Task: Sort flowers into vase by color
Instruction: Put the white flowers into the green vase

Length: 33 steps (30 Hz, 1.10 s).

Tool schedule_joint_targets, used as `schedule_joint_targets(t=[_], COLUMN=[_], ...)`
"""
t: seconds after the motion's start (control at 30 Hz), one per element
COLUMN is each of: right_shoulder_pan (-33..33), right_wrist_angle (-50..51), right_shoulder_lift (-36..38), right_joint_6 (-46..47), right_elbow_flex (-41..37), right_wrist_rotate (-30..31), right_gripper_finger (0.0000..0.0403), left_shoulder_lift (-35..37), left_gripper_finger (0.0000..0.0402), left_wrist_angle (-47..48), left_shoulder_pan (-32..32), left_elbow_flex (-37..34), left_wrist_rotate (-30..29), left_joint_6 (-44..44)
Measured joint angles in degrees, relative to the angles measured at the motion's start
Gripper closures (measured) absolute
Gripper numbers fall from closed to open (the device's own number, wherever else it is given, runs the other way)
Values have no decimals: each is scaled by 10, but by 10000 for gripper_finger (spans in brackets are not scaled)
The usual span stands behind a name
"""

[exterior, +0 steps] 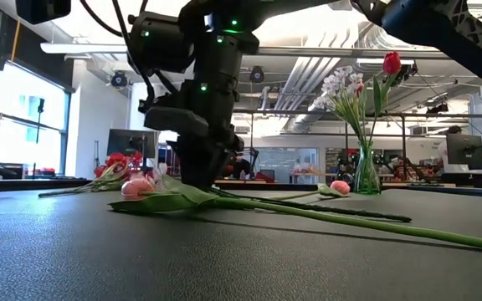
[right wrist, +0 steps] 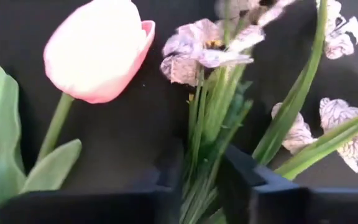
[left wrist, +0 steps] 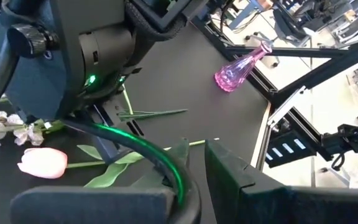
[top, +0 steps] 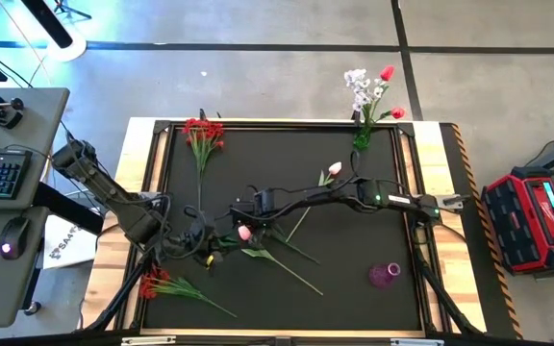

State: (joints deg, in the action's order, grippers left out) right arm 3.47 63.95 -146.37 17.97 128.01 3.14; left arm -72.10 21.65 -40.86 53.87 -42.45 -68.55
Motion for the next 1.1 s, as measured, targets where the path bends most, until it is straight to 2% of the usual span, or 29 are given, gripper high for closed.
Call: schedule_joint_targets(t=[0.07, 0.13, 0.3, 0.6, 0.8, 0.93, 1.1], right_shoulder_pan=[-2, -2, -12, -56, -79, -93, -96], right_wrist_angle=[5, 14, 29, 3, -25, -30, -52], right_shoulder_lift=[5, 15, 56, 137, 212, 267, 346], right_joint_6=[-12, -22, -29, -23, -15, -18, -38], right_elbow_flex=[-1, -3, -5, -5, -4, -4, -4], right_wrist_rotate=[0, 0, 16, -28, -29, -16, 31], right_gripper_finger=[373, 393, 393, 400, 402, 402, 403], left_shoulder_lift=[0, 0, 0, 0, 0, 0, -3], left_gripper_finger=[364, 364, 364, 364, 364, 365, 364], left_wrist_angle=[0, -1, -15, -63, -66, -70, -69], left_shoulder_pan=[0, 0, 4, 4, 4, 4, 4], left_elbow_flex=[0, 0, 2, 2, 2, 2, 2], left_wrist_rotate=[-1, -1, -7, -19, -35, -36, -47], left_joint_6=[-3, -5, -1, 51, 53, 47, 46])
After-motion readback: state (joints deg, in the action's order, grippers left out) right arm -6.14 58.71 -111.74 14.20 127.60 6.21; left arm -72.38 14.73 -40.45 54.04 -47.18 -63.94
